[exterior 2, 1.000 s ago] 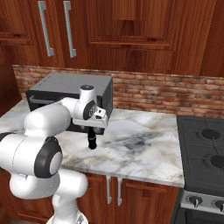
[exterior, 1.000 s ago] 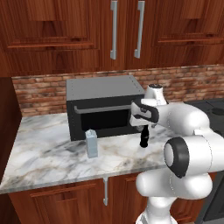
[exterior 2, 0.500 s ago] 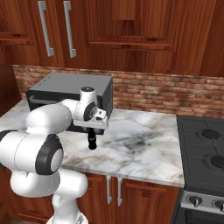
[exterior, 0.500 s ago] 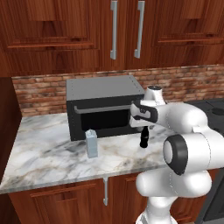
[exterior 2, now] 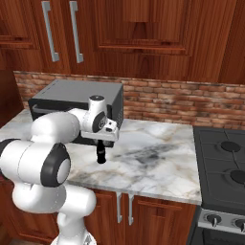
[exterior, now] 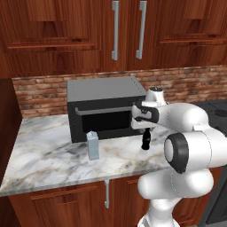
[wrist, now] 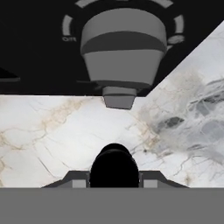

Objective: Move the drinks to the dining counter.

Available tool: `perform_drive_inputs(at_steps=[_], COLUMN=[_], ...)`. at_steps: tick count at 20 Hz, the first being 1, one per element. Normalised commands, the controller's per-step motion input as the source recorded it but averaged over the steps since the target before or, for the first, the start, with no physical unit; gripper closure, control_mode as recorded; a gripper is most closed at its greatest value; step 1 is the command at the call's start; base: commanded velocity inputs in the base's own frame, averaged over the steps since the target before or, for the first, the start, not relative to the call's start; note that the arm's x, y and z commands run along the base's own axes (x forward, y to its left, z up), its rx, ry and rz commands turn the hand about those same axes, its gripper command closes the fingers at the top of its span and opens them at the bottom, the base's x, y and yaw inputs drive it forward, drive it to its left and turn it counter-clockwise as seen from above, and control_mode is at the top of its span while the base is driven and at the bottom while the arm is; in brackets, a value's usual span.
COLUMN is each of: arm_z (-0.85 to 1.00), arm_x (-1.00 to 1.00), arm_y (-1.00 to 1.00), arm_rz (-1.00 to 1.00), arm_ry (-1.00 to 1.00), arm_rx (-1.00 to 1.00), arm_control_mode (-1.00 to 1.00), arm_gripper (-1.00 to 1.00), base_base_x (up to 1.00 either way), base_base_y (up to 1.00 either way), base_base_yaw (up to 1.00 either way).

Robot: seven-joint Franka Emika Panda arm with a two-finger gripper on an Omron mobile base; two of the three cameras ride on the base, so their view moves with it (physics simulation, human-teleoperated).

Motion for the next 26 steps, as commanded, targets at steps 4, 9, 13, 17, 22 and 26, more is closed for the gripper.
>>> perform_drive_inputs(at_steps=[4, 9, 13, 17, 22, 26], arm_z=[0.00, 0.33, 0.31, 0.90, 0.87, 0.68], arm_x=[-0.26, -0.35, -0.49, -0.61, -0.70, -0.93], arm_y=[0.00, 0.00, 0.00, -0.08, -0.09, -0.08], arm_rz=[0.00, 0.00, 0.00, -0.02, -0.06, -0.07], arm_ry=[-0.15, -0.13, -0.11, -0.03, 0.00, -0.02], arm_rx=[0.00, 0.00, 0.00, 0.02, 0.03, 0.01], arm_control_mode=[-1.00, -1.00, -1.00, -1.00, -1.00, -1.00], arm_gripper=[1.00, 1.00, 1.00, 1.00, 1.00, 1.00], base_base_x=[0.00, 0.00, 0.00, 0.00, 0.00, 0.00], base_base_y=[0.00, 0.00, 0.00, 0.00, 0.00, 0.00], base_base_yaw=[0.00, 0.00, 0.00, 0.00, 0.00, 0.00])
